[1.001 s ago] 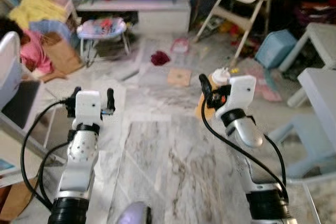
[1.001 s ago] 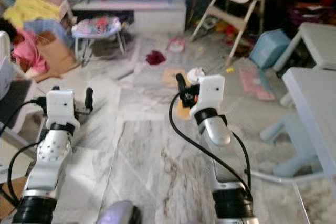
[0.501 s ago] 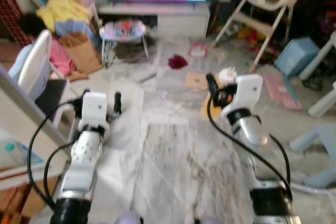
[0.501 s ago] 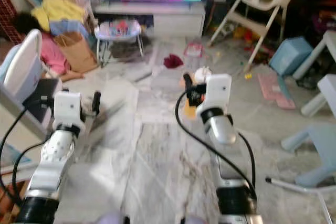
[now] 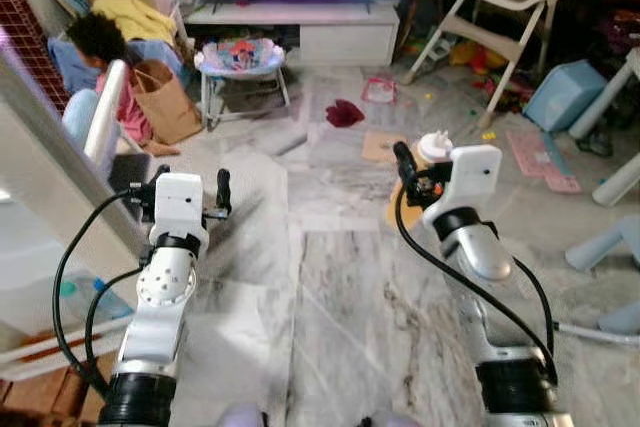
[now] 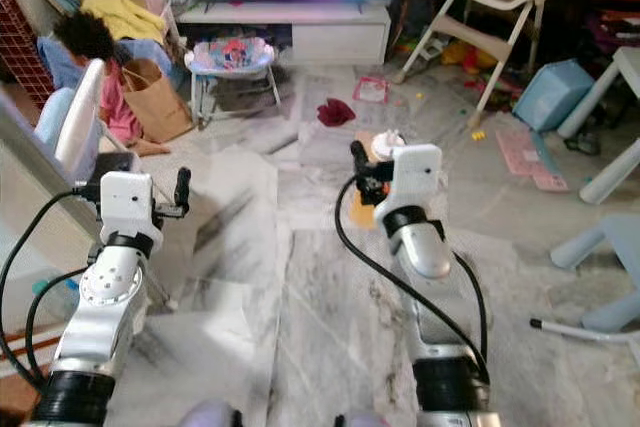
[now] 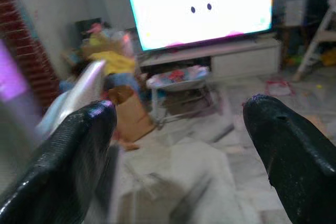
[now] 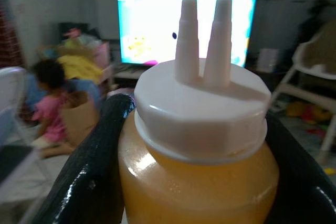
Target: Restocking fridge
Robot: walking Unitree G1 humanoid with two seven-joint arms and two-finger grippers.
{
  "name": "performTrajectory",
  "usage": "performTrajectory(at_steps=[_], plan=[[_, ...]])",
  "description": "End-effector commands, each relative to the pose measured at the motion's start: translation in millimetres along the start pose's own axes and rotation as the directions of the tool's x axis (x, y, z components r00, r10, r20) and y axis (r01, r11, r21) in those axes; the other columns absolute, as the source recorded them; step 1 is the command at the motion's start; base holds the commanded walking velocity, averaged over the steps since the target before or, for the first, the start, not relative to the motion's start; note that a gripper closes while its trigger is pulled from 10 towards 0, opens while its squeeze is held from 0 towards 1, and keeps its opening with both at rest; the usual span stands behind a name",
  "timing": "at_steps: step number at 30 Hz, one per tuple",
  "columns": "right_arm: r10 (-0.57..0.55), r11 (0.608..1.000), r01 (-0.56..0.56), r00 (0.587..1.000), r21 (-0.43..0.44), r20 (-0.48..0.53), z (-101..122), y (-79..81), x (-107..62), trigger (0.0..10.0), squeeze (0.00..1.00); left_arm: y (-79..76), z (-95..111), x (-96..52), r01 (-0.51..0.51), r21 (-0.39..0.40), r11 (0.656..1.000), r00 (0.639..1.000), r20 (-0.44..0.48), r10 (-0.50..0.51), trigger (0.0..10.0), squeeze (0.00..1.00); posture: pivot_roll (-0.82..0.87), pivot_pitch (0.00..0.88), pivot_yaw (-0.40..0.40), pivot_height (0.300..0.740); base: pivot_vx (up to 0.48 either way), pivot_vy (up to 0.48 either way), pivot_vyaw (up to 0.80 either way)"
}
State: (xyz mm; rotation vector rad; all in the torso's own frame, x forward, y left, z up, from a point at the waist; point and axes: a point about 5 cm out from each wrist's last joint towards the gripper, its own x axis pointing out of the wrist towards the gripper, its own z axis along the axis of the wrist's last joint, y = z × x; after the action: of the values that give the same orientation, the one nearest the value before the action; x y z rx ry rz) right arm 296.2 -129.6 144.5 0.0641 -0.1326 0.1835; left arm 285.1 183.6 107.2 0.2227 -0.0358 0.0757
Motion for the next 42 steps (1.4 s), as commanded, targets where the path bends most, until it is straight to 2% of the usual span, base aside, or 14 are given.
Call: performTrajectory(at_steps=[1, 6, 16, 22, 28, 42], plan=[[0.025, 1.0, -0.024, 0.999, -0.014, 0.04, 10, 4.2, 3.8, 10.0, 0.0, 7.1, 0, 1.1, -0.04, -0.004, 0.999, 0.999, 0.0, 0.04, 10.0, 0.0, 0.04, 0.0, -0.027, 0.74, 0.0, 0.48, 0.0], [0.028, 1.0, -0.028, 0.999, -0.015, 0.037, 9, 4.4, 3.7, 10.0, 0.0, 9.2, 0, 1.0, -0.063, -0.017, 0.998, 0.998, 0.009, 0.064, 10.0, 0.0, 0.04, 0.0, -0.028, 0.74, 0.0, 0.48, 0.0], [0.026, 1.0, -0.025, 0.999, -0.013, 0.033, 9, 4.5, 1.8, 10.0, 0.0, 19.9, -4, 1.2, -0.132, 0.035, 0.991, 0.991, -0.025, 0.133, 10.0, 0.0, 0.04, 0.01, -0.027, 0.74, 0.0, 0.48, 0.0], [0.025, 1.0, -0.025, 0.999, -0.015, 0.029, 8, 3.9, 0.9, 10.0, 0.0, 16.3, 0, 0.7, -0.119, 0.04, 0.992, 0.993, 0.011, 0.119, 10.0, 0.0, 0.04, 0.015, -0.028, 0.74, 0.0, 0.459, 0.0], [0.042, 0.999, -0.041, 0.999, -0.02, 0.026, 7, 7.6, -0.7, 10.0, 0.0, 12.8, 1, -2.5, -0.106, 0.037, 0.994, 0.994, 0.017, 0.105, 10.0, 0.0, 0.04, 0.02, -0.029, 0.74, 0.0, 0.0, 0.08], [0.062, 0.998, -0.062, 0.998, -0.019, 0.021, 6, 10.6, -1.1, 10.0, 0.0, 13.1, 1, -3.4, -0.093, 0.03, 0.995, 0.996, 0.0, 0.093, 10.0, 0.0, 0.04, 0.023, -0.025, 0.74, 0.0, 0.0, 0.8]])
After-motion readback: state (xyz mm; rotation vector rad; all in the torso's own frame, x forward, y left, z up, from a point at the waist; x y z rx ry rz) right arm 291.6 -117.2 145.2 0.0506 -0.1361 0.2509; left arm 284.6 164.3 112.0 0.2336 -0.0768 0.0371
